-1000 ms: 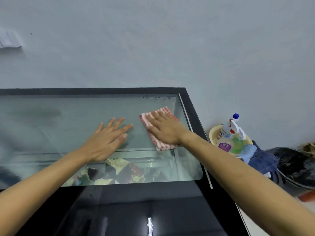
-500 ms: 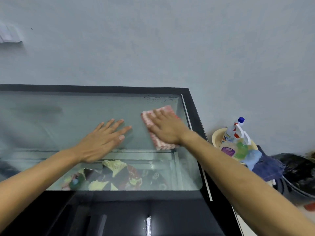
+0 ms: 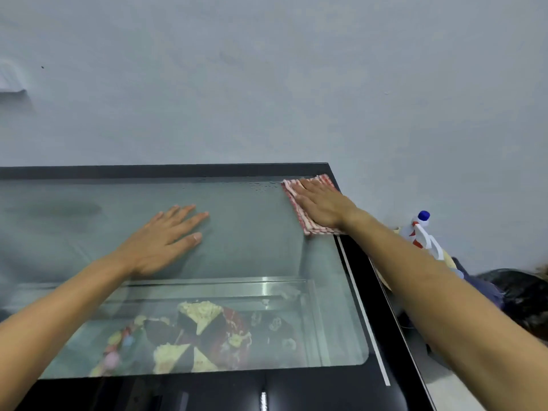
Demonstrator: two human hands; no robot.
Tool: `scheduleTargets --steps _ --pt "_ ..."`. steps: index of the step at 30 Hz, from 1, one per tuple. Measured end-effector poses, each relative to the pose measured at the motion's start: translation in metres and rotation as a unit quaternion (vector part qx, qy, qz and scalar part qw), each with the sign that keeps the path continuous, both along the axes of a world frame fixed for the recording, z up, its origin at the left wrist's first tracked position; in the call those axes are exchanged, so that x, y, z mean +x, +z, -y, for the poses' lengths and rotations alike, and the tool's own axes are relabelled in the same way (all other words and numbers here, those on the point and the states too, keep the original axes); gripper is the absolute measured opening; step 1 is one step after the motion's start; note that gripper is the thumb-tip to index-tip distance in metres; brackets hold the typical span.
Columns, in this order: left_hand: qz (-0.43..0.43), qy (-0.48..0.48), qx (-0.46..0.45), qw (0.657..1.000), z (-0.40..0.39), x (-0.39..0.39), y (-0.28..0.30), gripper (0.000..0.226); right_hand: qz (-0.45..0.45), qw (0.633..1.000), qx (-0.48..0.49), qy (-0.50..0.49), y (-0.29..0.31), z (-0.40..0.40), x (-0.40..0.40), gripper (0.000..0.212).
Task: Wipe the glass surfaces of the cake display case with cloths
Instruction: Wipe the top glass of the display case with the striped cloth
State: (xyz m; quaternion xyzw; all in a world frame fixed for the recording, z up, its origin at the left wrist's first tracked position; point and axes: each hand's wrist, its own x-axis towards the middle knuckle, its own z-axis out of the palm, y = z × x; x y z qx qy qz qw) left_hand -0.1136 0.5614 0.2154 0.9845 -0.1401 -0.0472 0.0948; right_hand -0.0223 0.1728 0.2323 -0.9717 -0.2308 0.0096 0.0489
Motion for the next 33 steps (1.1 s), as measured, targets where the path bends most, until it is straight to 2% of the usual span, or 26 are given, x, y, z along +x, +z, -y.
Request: scheduleTargets --steps 1,2,4,6,7,9,11,13,15,17,19,21,23,24,26,29,33 --pt "-0.004 -0.003 -0.001 1.0 -0.001 0.001 -0.001 0.09 -0.009 0.999 -0.004 -0.05 0.003 -0.022 0.016 0.059" --pt "-0.008 -0.007 -0.005 1.0 -0.002 0.001 -0.003 0.088 -0.002 0.999 0.012 -0.053 0.005 -0.048 0.022 0.064" --pt "-0.012 -0.002 -0.026 1.0 -0.001 0.001 -0.004 0.084 0.062 0.996 0.016 0.062 0.003 -0.103 0.002 0.066" --pt "-0.017 0.011 -0.059 0.998 -0.001 0.001 -0.004 0.088 0.056 0.981 0.003 0.187 -0.001 -0.124 -0.052 0.056" --pt "-0.014 0.016 -0.073 0.997 -0.002 0.001 -0.003 0.093 0.056 0.972 -0.022 0.228 -0.002 -0.114 -0.085 0.056" --pt "-0.011 0.01 -0.061 0.998 -0.002 -0.001 -0.004 0.098 -0.003 0.96 0.012 0.278 -0.002 -0.07 -0.138 0.058" --pt "-0.005 -0.005 -0.031 0.999 0.001 0.0 -0.004 0.091 -0.031 0.953 0.009 0.301 -0.001 -0.016 -0.136 0.058" --pt "-0.003 -0.002 -0.011 1.0 0.002 0.0 -0.003 0.08 -0.024 0.963 -0.024 0.267 0.001 0.011 -0.088 0.059" --pt "0.0 -0.001 0.001 1.0 0.004 0.001 -0.003 0.075 -0.04 0.992 0.0 0.12 0.003 0.01 -0.028 0.059" --pt "-0.001 0.003 0.002 1.0 0.004 0.002 -0.004 0.072 -0.033 0.999 0.014 -0.012 0.0 -0.013 0.019 0.062" --pt "-0.007 0.007 -0.017 1.0 0.001 0.001 -0.004 0.073 -0.008 1.0 -0.012 -0.005 -0.004 -0.06 0.026 0.072" --pt "-0.012 0.01 -0.037 0.999 0.001 0.0 -0.004 0.075 -0.022 0.994 -0.008 0.103 -0.006 -0.104 -0.01 0.066" --pt "-0.012 0.008 -0.04 0.999 0.002 0.001 -0.003 0.073 -0.037 0.975 0.005 0.217 -0.012 -0.114 -0.043 0.059" --pt "-0.013 0.009 -0.035 0.999 0.002 0.001 -0.003 0.072 -0.04 0.973 0.01 0.227 -0.009 -0.107 -0.043 0.059" --pt "-0.008 0.008 -0.014 1.0 0.0 0.001 -0.005 0.073 -0.031 0.987 0.018 0.156 -0.006 -0.081 -0.004 0.06" --pt "-0.006 0.0 0.005 1.0 -0.001 0.0 -0.005 0.08 -0.043 0.999 0.017 -0.016 -0.005 -0.032 0.055 0.063" --pt "-0.004 -0.011 0.023 1.0 0.001 0.0 -0.004 0.082 -0.046 0.991 0.039 -0.118 -0.012 -0.013 0.054 0.063"
